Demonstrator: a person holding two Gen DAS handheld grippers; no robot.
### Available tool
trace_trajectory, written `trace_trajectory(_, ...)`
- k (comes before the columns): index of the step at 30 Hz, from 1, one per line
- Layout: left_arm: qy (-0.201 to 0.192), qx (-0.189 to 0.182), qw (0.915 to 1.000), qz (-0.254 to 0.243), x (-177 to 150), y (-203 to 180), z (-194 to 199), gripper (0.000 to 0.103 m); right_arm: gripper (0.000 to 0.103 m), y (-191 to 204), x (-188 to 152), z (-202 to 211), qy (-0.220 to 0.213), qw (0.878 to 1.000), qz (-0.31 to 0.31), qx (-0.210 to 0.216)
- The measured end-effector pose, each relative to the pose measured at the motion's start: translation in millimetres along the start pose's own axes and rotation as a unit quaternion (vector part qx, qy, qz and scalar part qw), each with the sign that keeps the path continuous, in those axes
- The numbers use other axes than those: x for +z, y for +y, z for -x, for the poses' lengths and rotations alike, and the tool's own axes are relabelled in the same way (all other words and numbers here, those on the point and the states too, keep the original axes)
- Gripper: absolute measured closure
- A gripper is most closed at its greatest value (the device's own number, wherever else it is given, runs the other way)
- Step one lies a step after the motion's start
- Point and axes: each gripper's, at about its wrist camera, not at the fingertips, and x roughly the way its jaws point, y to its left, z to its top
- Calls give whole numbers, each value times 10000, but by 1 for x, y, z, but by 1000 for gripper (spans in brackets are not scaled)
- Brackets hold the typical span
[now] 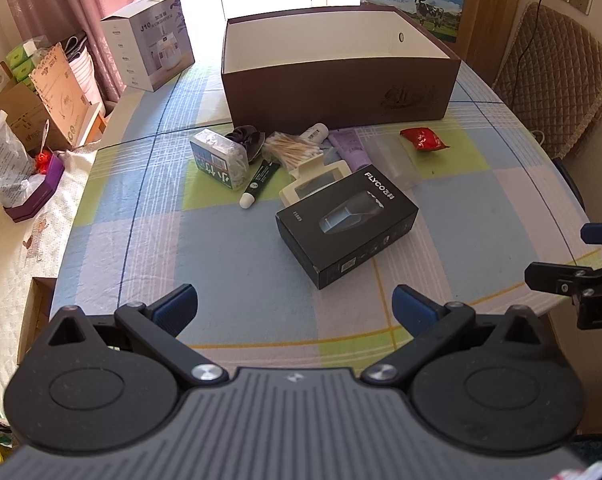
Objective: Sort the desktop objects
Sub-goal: 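Reach the left tool to the black FLYCO shaver box and grasp it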
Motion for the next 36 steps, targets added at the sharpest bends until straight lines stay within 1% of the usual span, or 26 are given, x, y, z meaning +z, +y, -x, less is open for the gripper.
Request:
trace_trajectory(6, 30, -113, 9999, -76, 8, 5, -12, 1, 2, -8, 5, -5, -62, 9999, -104, 0)
trace_trajectory(8, 11, -213, 9997, -146, 11, 6, -18, 1, 2, -12, 7, -7, -77, 9998, -160, -20)
trace_trajectory(11, -83, -376, 9988, -314, 16, 8, -25, 1, 2, -18, 10, -12, -80, 9996, -256, -25)
trace_trajectory(14, -195, -466, 9973, -535, 22, 8, -35, 1, 2, -23, 12, -18, -53, 9995, -325, -12)
trace_trajectory(19, -266, -600, 9943, -844, 29, 8, -56, 1, 2, -29, 14, -29, 46, 9993, -373, -29)
trace_trajectory(24, -283, -963, 9889, -1095, 36, 9, -77, 1, 2, -36, 16, -40, 152, 9986, -500, -98)
trace_trajectory(28, -236, -1121, 9831, -1427, 41, 5, -93, 1, 2, -44, 19, -47, 227, 9974, -657, -185)
trace_trajectory(33, -62, -1330, 9738, -1841, 45, -2, -115, 1, 2, -55, 23, -54, 319, 9952, -866, -326)
trace_trajectory(36, 104, -1496, 9703, -1898, 47, -1, -132, 1, 2, -60, 23, -57, 366, 9935, -1004, -383)
